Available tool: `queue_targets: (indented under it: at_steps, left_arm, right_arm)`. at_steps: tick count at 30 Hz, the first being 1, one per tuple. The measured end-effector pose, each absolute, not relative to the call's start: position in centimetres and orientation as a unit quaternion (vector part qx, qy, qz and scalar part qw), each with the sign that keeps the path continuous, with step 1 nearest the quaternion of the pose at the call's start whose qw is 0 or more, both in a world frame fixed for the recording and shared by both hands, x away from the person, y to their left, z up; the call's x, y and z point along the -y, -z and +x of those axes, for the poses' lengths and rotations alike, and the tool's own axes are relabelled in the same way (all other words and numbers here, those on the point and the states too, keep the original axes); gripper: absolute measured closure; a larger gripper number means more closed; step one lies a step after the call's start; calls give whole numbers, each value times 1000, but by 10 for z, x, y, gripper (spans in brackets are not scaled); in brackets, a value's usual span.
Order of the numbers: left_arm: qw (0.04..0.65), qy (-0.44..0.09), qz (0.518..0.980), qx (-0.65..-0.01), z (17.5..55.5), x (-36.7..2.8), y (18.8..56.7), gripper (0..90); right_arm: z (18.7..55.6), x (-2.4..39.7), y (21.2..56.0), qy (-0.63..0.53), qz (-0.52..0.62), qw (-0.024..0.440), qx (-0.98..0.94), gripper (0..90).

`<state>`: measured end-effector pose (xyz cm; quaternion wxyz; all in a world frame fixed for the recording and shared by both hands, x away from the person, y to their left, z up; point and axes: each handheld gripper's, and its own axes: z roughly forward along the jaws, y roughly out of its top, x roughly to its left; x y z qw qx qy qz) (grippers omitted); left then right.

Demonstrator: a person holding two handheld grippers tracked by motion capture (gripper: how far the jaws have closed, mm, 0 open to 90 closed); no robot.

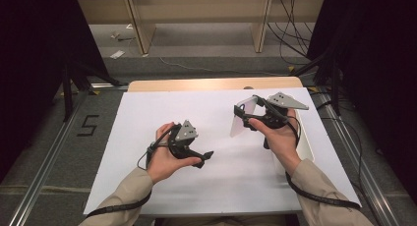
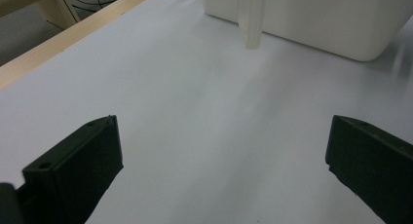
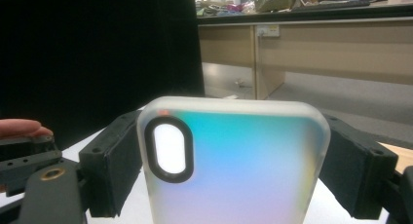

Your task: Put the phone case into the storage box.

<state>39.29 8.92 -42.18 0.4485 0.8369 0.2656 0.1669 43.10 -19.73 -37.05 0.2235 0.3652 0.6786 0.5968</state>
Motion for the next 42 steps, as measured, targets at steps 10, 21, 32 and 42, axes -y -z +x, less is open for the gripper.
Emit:
queue_targets:
  at_steps: [10,21,32,42]
  left_arm:
    - [458,-165,832,-265,392,-105,423,0]
    - [452,-169,833,-271,391,-122,427,0]
    - [446,-177,832,-279,390,-136,431,0]
    - [441,-182,831,-286,389,-147,433,0]
  right_arm:
    - [433,204,367,-598,371,230,-672,180]
    - [435,210,365,-598,378,234,-667,180]
    - [437,217,362,-596,385,242,-662,180]
    - [440,227,357,-593,393,255,-654,180]
